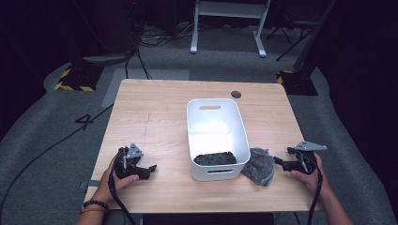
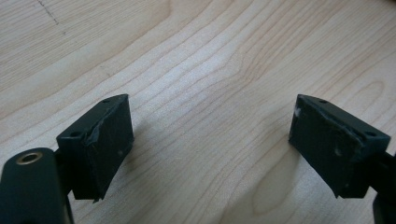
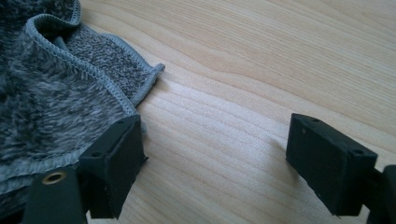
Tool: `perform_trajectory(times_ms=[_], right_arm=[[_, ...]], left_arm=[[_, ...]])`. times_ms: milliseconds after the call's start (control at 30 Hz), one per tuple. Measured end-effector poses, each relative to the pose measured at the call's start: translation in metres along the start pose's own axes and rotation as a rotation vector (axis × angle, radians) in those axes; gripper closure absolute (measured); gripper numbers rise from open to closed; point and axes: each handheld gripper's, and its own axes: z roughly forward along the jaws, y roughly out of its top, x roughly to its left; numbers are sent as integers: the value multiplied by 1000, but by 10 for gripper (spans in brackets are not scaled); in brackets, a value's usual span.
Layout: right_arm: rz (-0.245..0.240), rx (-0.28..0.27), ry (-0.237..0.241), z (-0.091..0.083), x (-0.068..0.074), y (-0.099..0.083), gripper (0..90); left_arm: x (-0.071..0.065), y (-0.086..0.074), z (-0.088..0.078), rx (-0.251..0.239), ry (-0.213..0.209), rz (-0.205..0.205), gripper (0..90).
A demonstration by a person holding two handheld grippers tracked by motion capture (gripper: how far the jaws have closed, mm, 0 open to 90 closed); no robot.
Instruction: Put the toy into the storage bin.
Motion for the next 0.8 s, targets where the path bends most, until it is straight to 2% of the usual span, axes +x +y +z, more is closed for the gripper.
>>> perform_trajectory(times_ms=[800], right_arm=[[0, -1, -5, 0, 1, 0, 191]], left_arm=[[0, 1, 1, 1, 0, -2, 134]])
